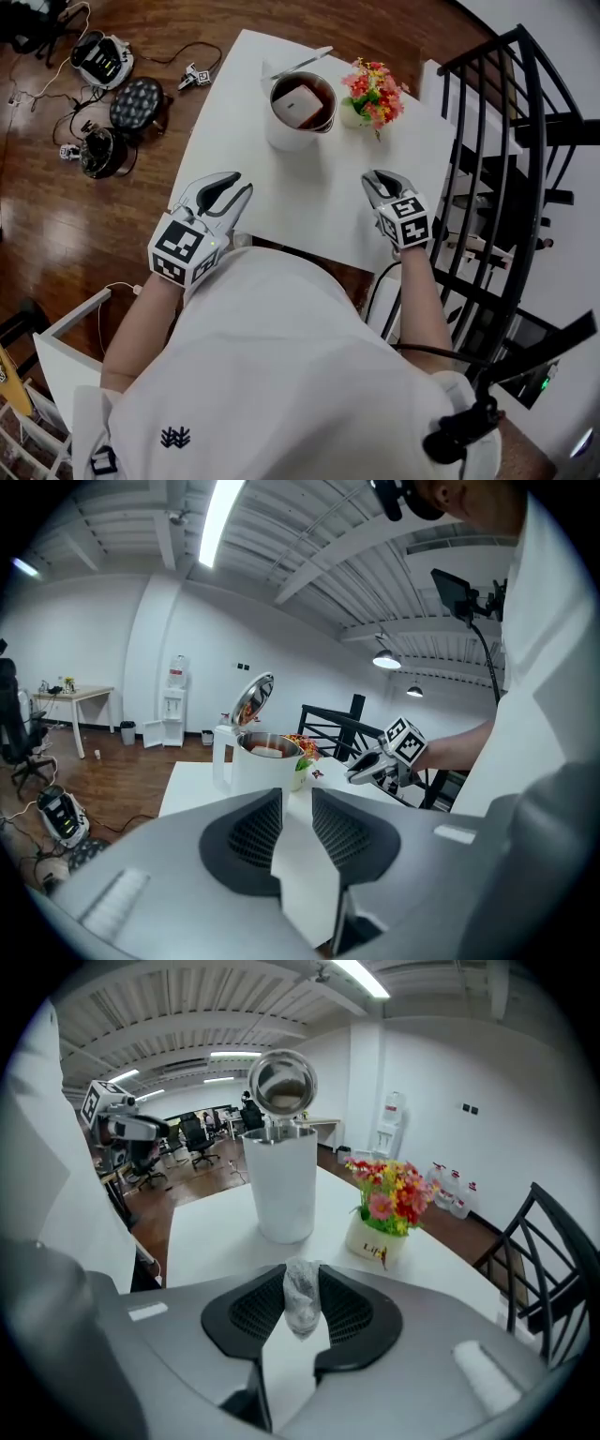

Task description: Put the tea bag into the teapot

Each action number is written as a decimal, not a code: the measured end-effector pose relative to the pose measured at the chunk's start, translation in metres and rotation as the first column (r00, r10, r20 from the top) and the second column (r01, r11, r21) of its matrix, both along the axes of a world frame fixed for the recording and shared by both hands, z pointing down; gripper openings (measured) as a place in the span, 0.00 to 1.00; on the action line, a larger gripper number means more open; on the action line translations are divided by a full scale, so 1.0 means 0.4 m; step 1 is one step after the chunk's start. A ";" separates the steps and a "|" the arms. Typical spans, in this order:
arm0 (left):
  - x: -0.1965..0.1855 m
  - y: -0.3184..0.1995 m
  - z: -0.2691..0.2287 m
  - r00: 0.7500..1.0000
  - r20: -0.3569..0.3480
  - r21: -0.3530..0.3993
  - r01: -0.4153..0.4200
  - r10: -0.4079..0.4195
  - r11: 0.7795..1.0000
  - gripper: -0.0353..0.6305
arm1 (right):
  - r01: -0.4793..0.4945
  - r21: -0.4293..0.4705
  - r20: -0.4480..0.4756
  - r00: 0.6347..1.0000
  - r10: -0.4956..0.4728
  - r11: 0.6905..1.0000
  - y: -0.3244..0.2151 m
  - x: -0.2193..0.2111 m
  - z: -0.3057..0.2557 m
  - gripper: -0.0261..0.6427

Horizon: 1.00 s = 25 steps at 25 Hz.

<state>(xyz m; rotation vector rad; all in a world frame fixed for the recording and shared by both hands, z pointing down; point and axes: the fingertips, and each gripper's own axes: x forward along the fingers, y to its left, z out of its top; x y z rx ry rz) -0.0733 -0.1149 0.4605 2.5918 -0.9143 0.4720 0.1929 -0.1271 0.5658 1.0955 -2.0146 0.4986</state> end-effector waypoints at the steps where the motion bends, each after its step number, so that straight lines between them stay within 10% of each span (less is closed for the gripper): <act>1: -0.005 0.001 0.000 1.000 -0.002 0.000 0.003 -0.003 1.000 0.16 | 0.010 0.013 0.005 1.000 -0.010 1.000 -0.012 -0.015 -0.022 0.19; 25: -0.168 0.024 0.021 0.989 -0.015 -0.010 0.147 -0.147 0.989 0.16 | 0.230 0.200 0.051 0.968 -0.244 0.952 -0.280 -0.341 -0.291 0.19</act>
